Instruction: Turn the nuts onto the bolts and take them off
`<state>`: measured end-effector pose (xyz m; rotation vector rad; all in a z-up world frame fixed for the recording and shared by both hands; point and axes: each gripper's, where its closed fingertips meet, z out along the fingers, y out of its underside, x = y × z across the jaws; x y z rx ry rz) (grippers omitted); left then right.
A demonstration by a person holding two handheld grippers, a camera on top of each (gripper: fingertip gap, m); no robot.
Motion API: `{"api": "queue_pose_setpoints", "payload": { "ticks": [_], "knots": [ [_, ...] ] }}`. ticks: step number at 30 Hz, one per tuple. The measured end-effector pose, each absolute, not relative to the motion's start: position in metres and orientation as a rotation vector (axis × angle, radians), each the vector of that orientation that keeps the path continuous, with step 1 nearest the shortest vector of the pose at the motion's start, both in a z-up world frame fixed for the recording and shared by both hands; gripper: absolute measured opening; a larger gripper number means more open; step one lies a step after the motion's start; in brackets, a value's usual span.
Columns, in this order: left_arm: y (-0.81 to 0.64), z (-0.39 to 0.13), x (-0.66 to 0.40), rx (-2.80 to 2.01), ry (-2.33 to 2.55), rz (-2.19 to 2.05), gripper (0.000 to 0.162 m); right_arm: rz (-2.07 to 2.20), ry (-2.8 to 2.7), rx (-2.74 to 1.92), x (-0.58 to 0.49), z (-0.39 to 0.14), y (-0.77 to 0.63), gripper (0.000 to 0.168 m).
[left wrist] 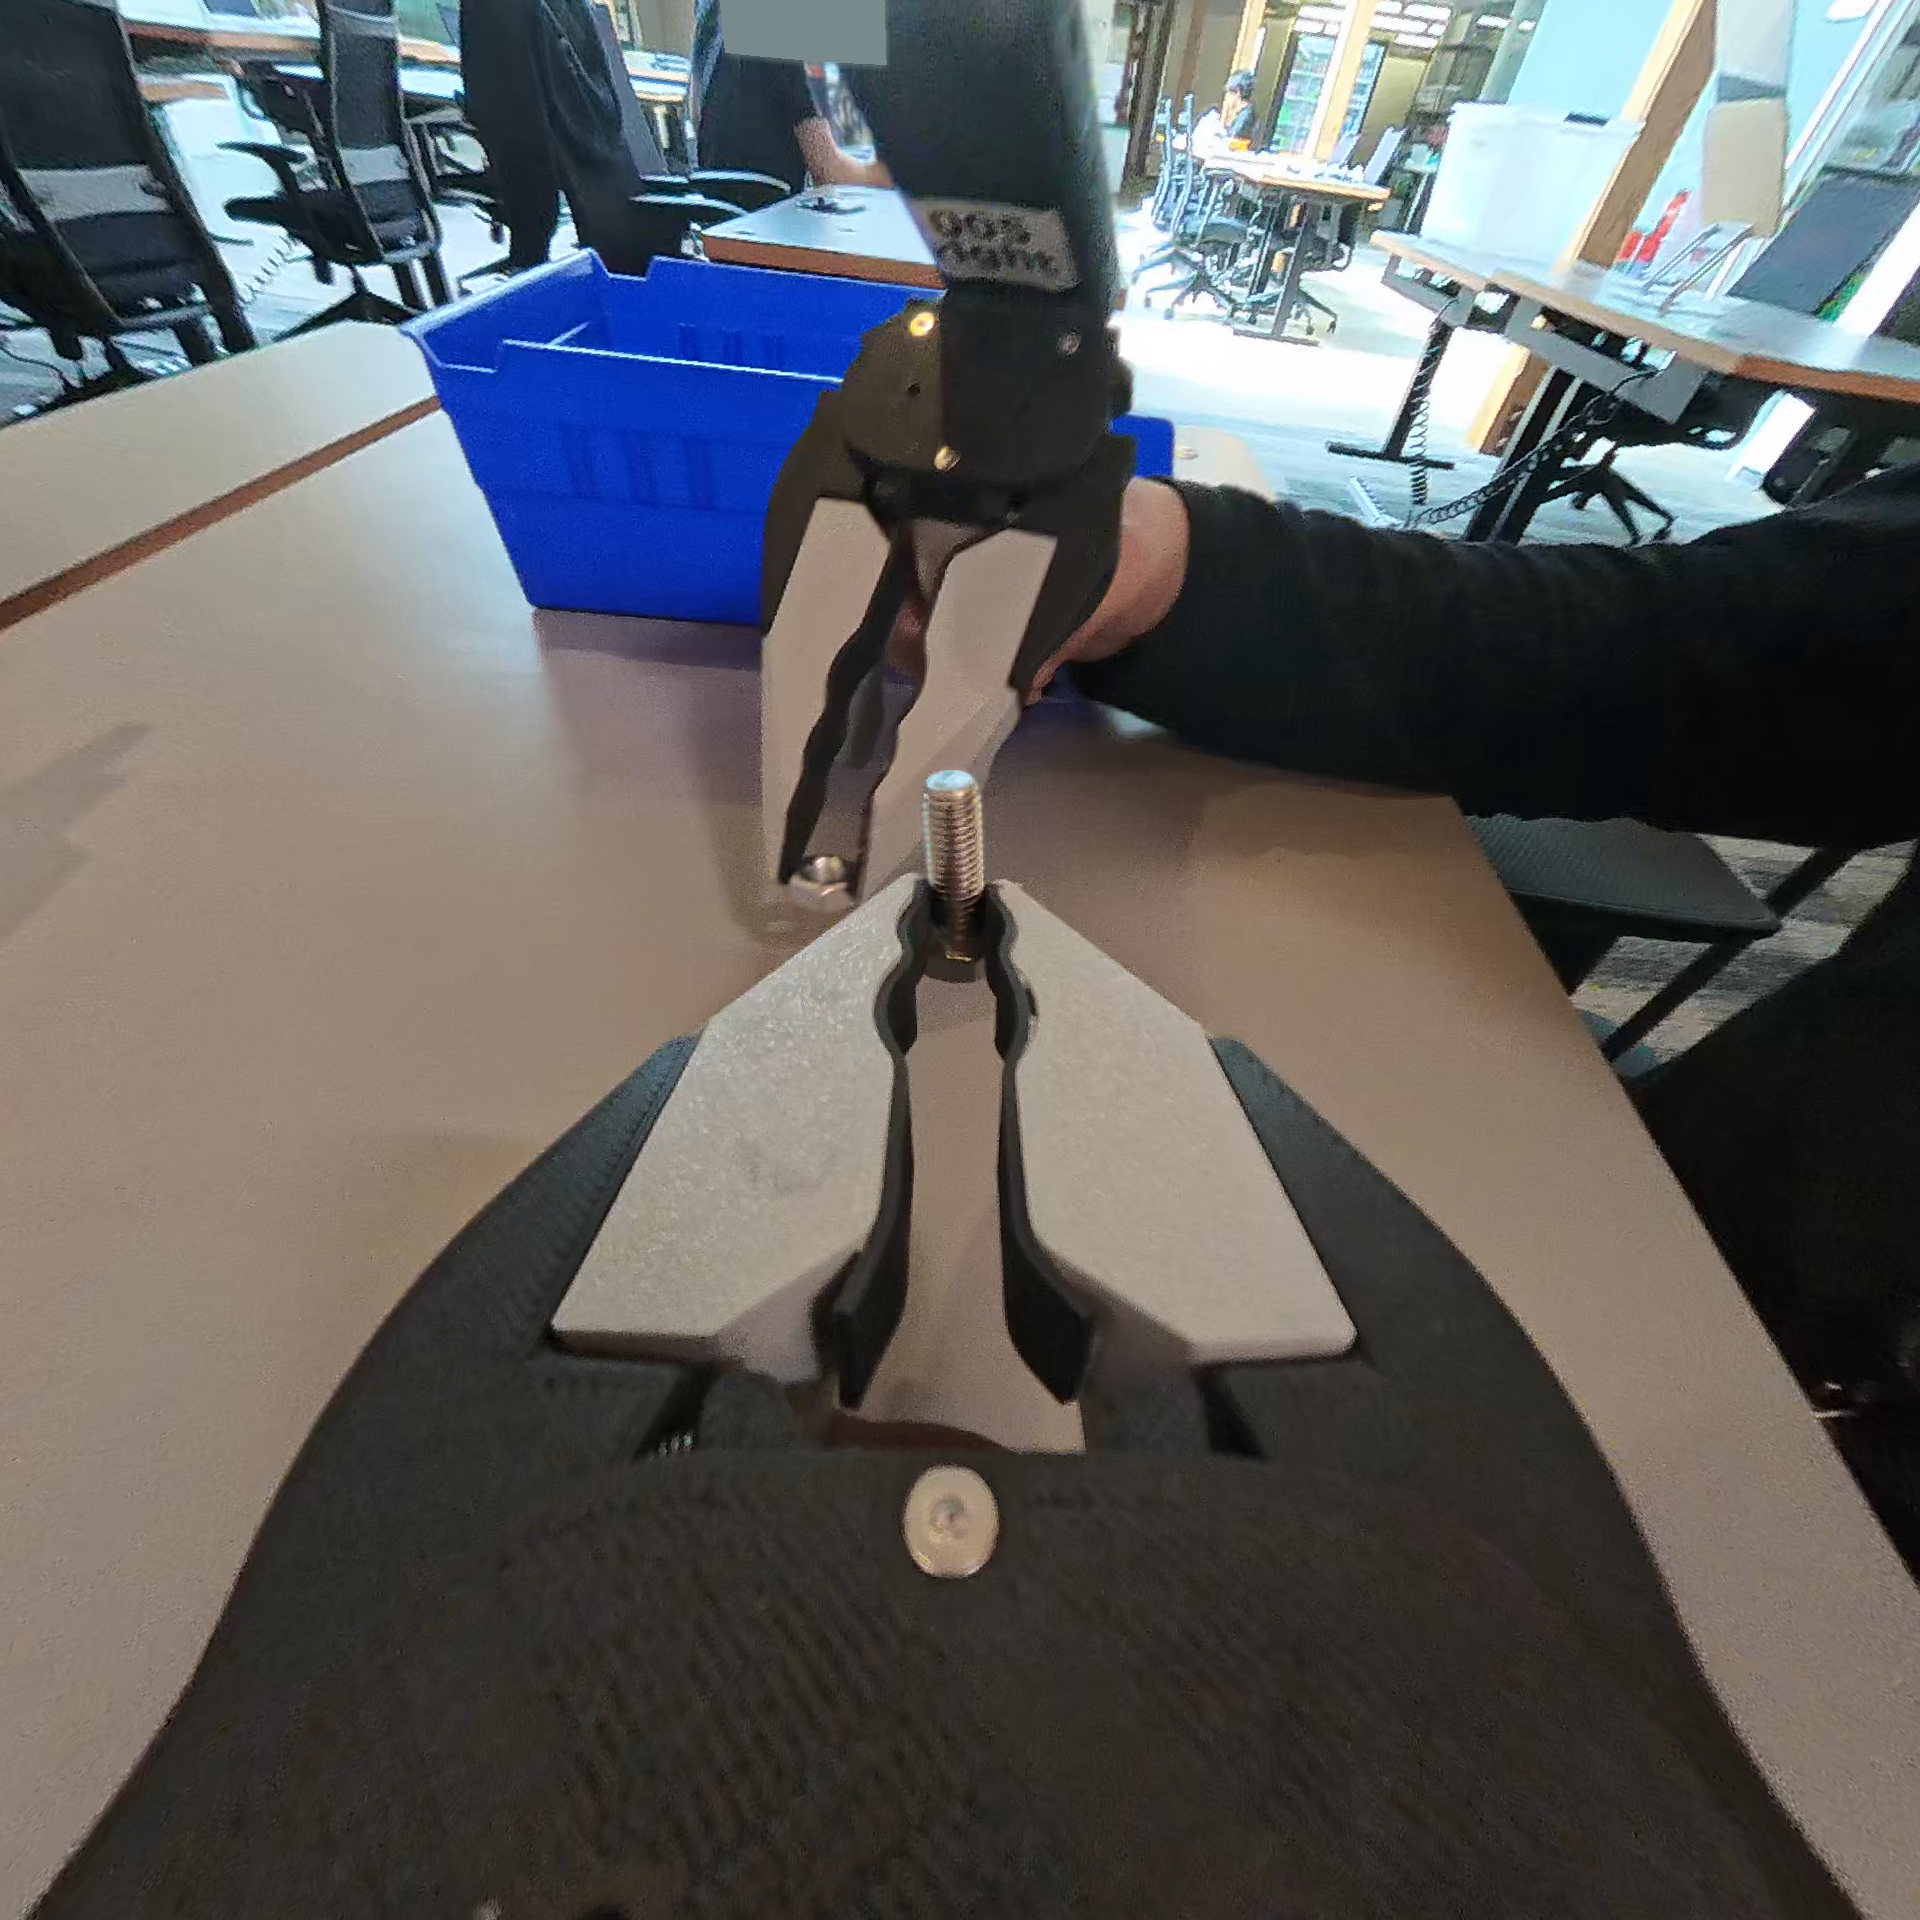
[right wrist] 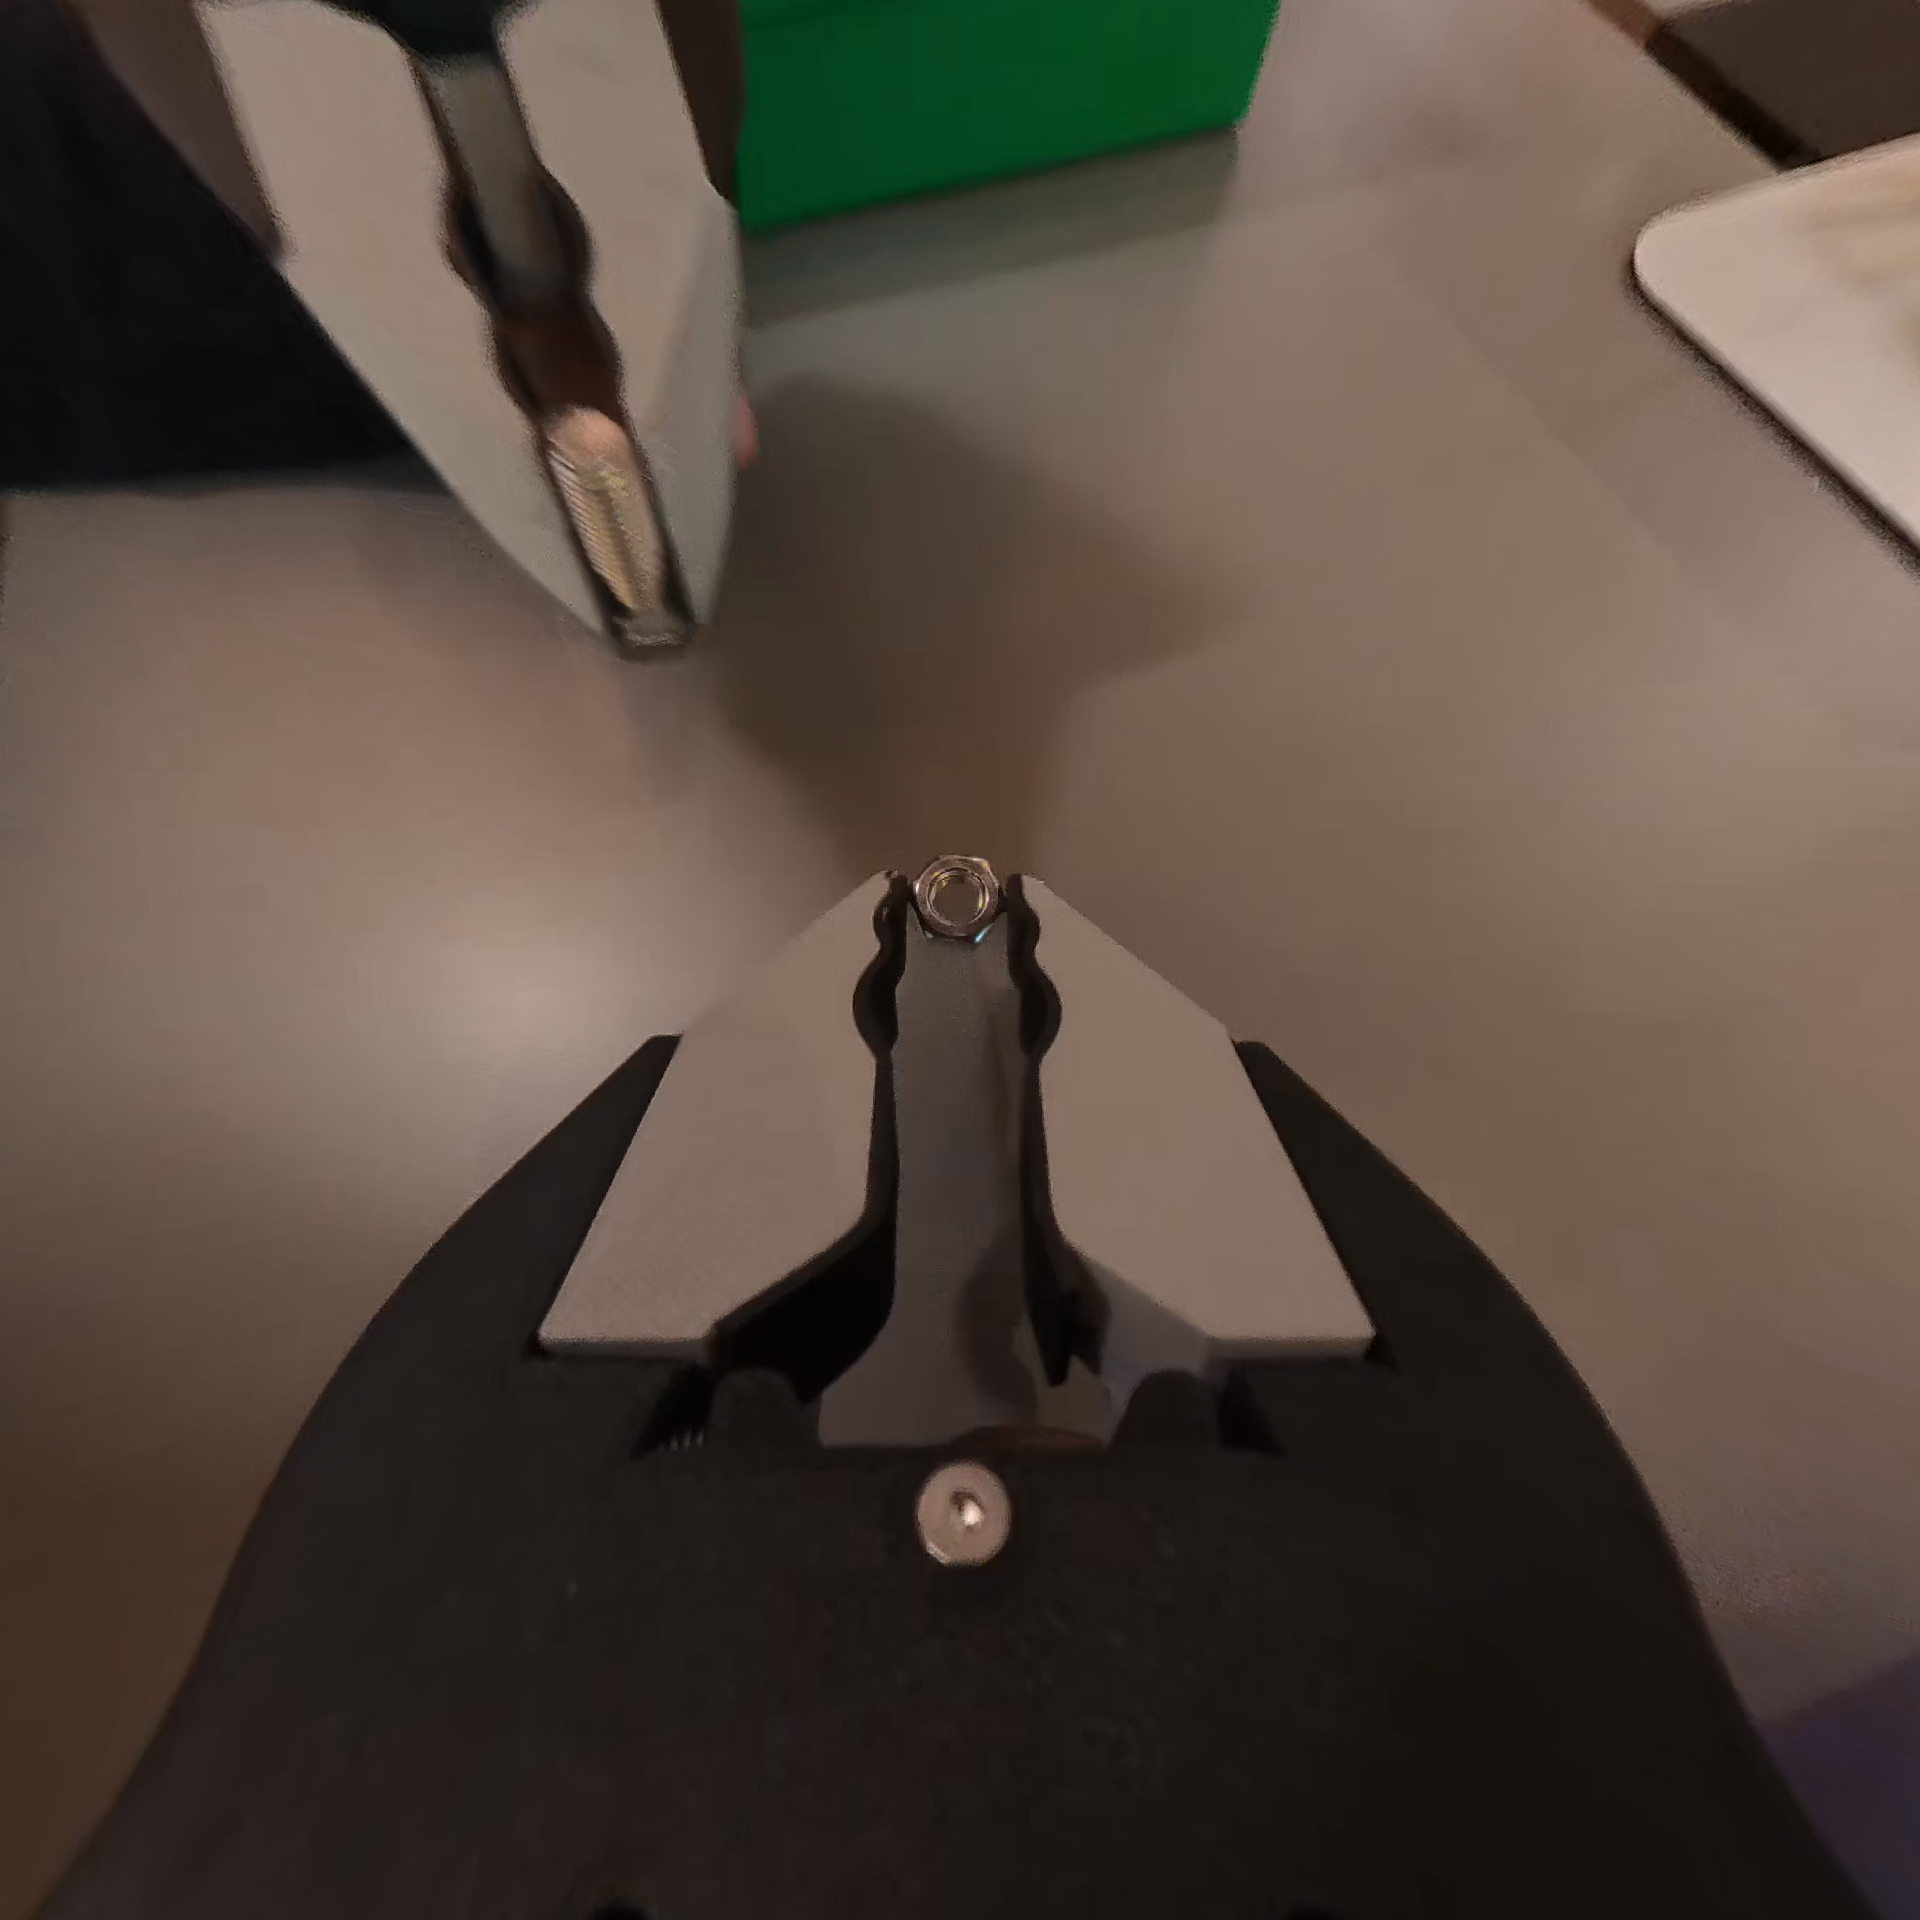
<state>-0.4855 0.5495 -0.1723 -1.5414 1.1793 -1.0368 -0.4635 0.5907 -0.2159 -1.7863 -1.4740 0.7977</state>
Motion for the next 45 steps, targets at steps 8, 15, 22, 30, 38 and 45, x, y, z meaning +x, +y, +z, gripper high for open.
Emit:
{"api": "queue_pose_setpoints", "payload": {
  "ticks": [8, 15, 22, 30, 38, 45],
  "knots": [
    [0.548, -0.160, -0.483, -1.436, 1.156, -1.016, 0.007, 1.057, -1.416, -1.590, -0.474, -0.150, 0.561, 0.016],
    [0.550, -0.152, -0.477, -1.363, 1.112, -0.947, 0.007, 0.989, -1.443, -1.699, -0.481, -0.112, 0.555, 0.016],
    [0.548, -0.150, -0.472, -1.350, 1.099, -0.914, 0.007, 0.878, -1.500, -1.789, -0.497, -0.101, 0.545, 0.016],
    [0.554, -0.144, -0.475, -1.352, 1.055, -0.897, 0.007, 0.806, -1.510, -1.874, -0.491, -0.112, 0.547, 0.016],
    [0.554, -0.146, -0.475, -1.361, 1.067, -0.879, 0.007, 0.737, -1.527, -1.904, -0.492, -0.118, 0.551, 0.016],
    [0.554, -0.145, -0.476, -1.361, 1.058, -0.886, 0.007, 0.730, -1.529, -1.910, -0.494, -0.119, 0.552, 0.016]
  ]
}}
